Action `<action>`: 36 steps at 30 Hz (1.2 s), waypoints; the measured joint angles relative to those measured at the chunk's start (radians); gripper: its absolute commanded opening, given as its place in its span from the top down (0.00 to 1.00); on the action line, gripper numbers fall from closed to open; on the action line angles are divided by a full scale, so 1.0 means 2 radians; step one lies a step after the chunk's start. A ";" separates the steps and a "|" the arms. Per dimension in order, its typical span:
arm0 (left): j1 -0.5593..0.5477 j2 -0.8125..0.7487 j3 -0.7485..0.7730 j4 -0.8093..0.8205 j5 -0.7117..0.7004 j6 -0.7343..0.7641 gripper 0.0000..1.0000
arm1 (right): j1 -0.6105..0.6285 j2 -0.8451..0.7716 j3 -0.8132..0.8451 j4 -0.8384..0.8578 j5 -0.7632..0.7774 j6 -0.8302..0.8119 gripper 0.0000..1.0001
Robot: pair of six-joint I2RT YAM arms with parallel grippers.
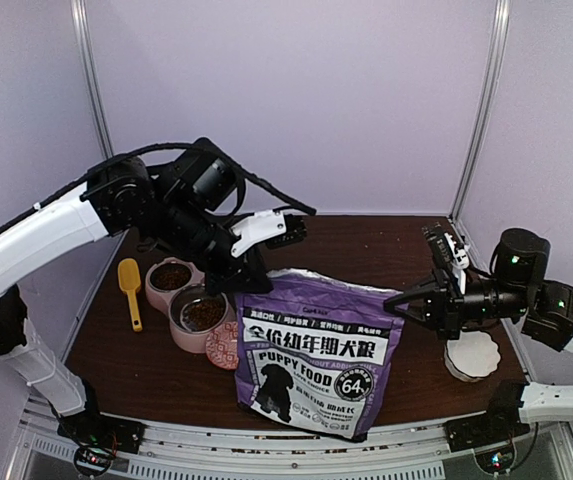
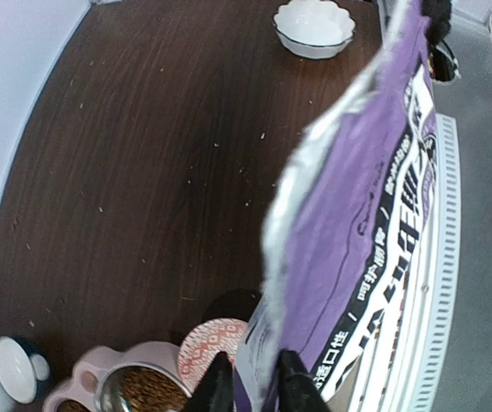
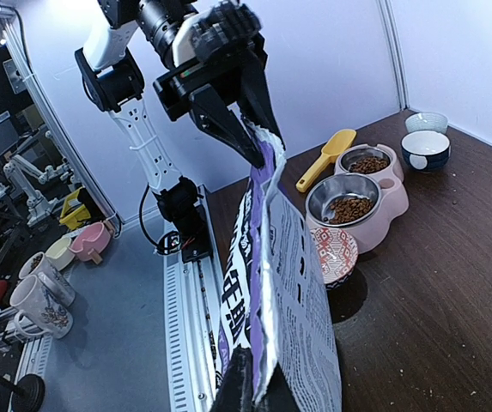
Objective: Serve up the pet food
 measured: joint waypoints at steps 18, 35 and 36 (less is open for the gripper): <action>0.022 -0.021 -0.019 -0.010 0.023 0.001 1.00 | 0.000 -0.002 0.019 -0.042 0.008 -0.004 0.73; -0.001 0.000 -0.020 0.049 0.127 -0.052 0.96 | 0.028 0.154 0.264 -0.267 0.097 -0.064 0.32; -0.002 0.001 -0.021 0.052 0.127 -0.054 0.91 | 0.035 0.167 0.274 -0.278 0.100 -0.068 0.32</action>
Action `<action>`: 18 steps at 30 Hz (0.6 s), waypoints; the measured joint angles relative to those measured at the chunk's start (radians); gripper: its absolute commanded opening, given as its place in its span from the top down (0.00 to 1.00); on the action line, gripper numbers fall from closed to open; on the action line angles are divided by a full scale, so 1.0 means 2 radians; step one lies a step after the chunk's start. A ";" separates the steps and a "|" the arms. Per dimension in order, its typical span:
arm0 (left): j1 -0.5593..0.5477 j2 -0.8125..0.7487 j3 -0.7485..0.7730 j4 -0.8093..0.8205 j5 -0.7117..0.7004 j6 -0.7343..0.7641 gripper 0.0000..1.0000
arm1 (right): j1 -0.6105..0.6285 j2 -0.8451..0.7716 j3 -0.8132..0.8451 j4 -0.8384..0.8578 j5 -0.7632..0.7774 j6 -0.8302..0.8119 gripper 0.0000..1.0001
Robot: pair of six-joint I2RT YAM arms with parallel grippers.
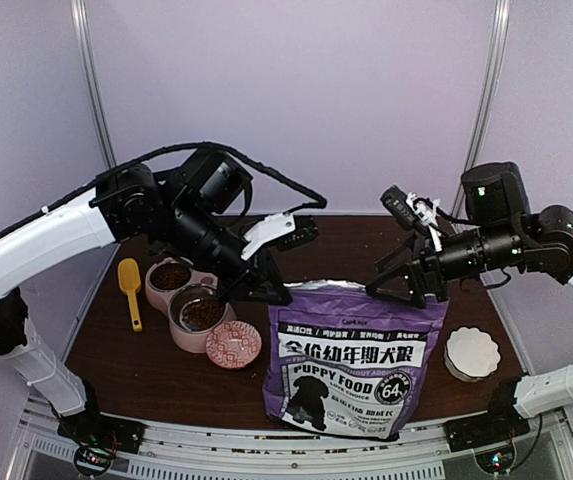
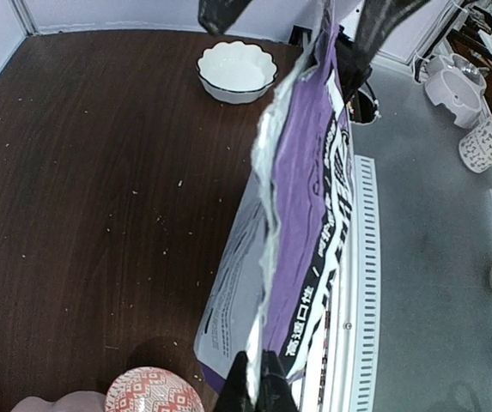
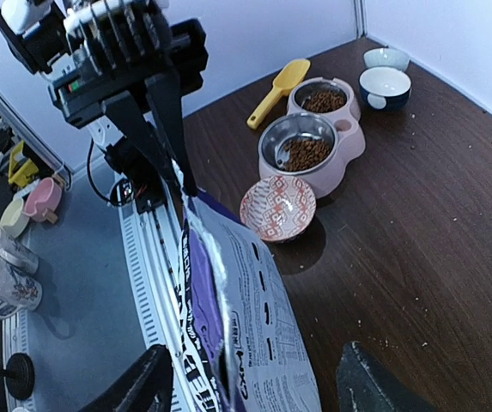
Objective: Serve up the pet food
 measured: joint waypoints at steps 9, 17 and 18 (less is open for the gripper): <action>0.000 -0.015 -0.023 0.090 0.002 -0.008 0.66 | 0.025 0.093 0.096 -0.064 0.016 -0.050 0.33; 0.016 -0.056 -0.100 0.166 0.020 -0.028 0.46 | 0.027 0.154 0.145 -0.115 -0.006 -0.094 0.45; 0.020 -0.063 -0.111 0.175 0.022 -0.033 0.44 | 0.028 0.159 0.147 -0.119 -0.010 -0.097 0.54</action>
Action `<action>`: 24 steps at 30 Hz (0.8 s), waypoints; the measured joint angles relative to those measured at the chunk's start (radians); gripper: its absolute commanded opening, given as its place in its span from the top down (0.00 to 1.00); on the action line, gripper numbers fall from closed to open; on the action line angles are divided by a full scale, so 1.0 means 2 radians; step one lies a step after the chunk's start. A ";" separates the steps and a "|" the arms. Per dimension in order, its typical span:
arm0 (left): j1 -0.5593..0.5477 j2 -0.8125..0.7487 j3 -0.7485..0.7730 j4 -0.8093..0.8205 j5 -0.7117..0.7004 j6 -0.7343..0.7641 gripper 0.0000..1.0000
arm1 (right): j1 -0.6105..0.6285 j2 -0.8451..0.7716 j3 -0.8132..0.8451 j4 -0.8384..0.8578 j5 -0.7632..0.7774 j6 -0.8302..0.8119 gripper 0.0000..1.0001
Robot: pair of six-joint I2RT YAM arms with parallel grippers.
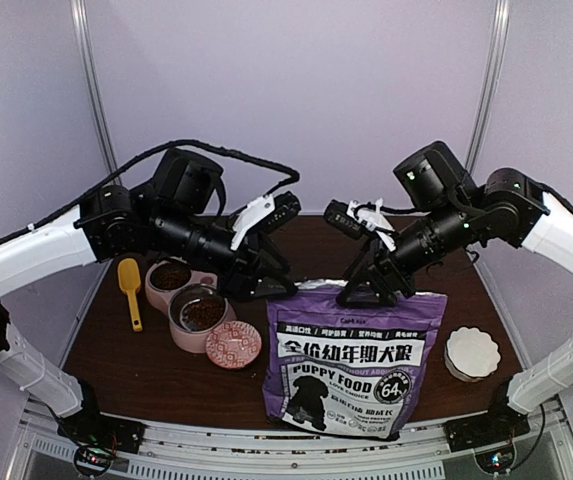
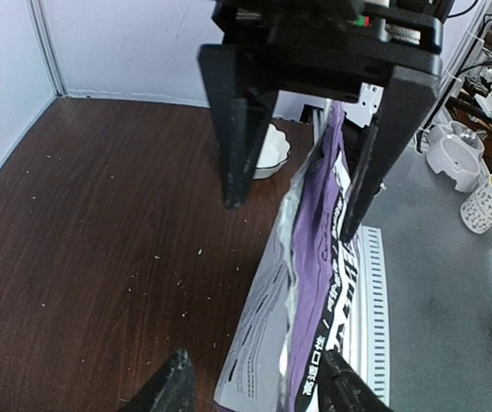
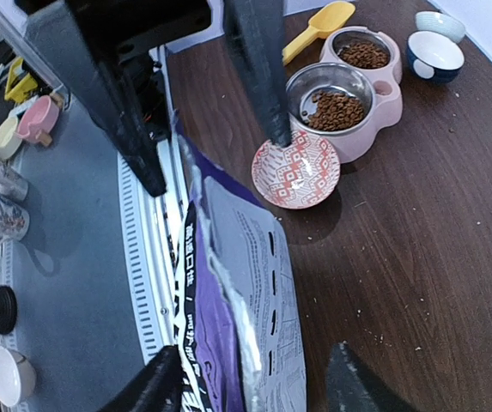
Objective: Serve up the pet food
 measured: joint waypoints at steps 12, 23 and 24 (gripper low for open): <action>0.018 -0.060 -0.120 0.126 0.034 -0.068 0.38 | 0.007 0.016 0.004 -0.023 -0.021 -0.016 1.00; 0.019 -0.071 -0.150 0.167 0.043 -0.095 0.53 | 0.009 0.024 0.007 0.010 -0.041 -0.003 0.69; 0.019 -0.071 -0.151 0.169 0.046 -0.097 0.54 | 0.010 0.028 0.010 0.014 -0.043 -0.003 0.69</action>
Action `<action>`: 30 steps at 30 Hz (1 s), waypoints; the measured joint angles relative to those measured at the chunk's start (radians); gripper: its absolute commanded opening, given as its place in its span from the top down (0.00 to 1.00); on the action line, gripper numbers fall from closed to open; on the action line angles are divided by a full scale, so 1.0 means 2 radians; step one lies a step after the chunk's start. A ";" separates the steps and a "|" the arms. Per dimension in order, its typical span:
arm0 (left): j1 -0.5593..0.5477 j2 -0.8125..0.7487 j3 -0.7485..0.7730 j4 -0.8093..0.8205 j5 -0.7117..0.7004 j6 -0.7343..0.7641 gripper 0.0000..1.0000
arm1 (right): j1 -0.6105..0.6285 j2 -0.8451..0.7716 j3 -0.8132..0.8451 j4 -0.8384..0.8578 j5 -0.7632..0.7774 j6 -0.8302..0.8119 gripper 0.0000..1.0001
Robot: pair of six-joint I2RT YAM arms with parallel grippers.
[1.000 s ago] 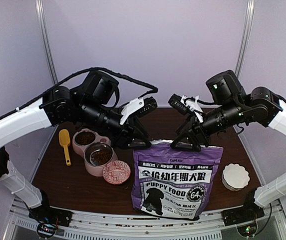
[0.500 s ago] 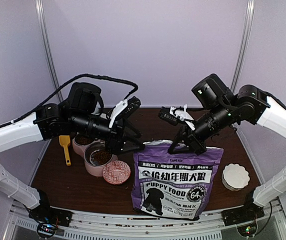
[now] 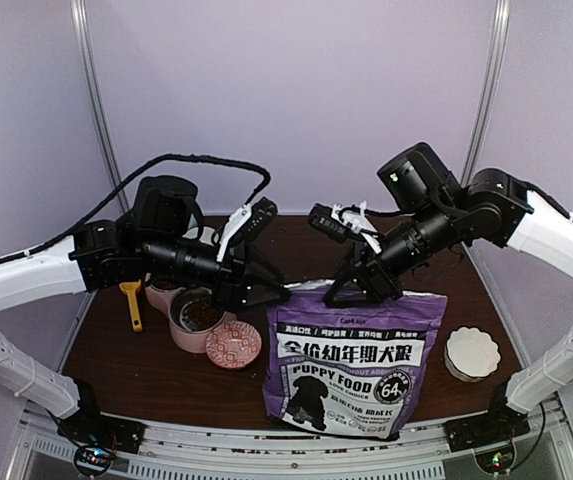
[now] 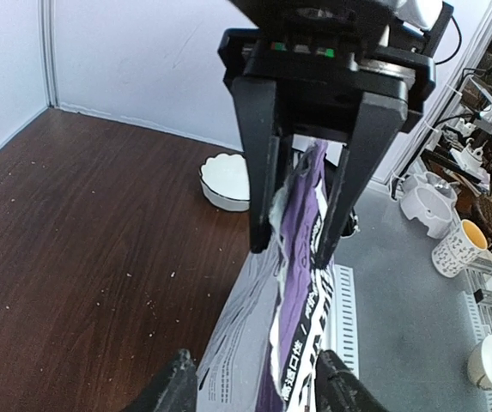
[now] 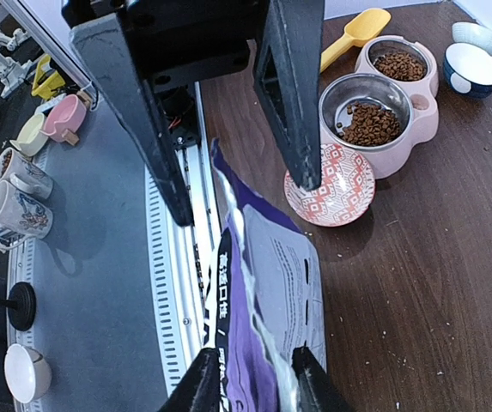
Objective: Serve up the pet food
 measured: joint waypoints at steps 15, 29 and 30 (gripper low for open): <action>0.000 0.018 0.000 0.005 0.028 -0.003 1.00 | 0.010 0.053 0.030 0.018 -0.014 -0.004 1.00; 0.000 0.019 -0.005 0.014 0.030 0.001 1.00 | 0.011 0.021 0.014 -0.007 0.021 -0.006 1.00; 0.000 0.019 -0.005 0.014 0.029 0.001 1.00 | 0.011 0.015 0.011 -0.010 0.025 -0.008 1.00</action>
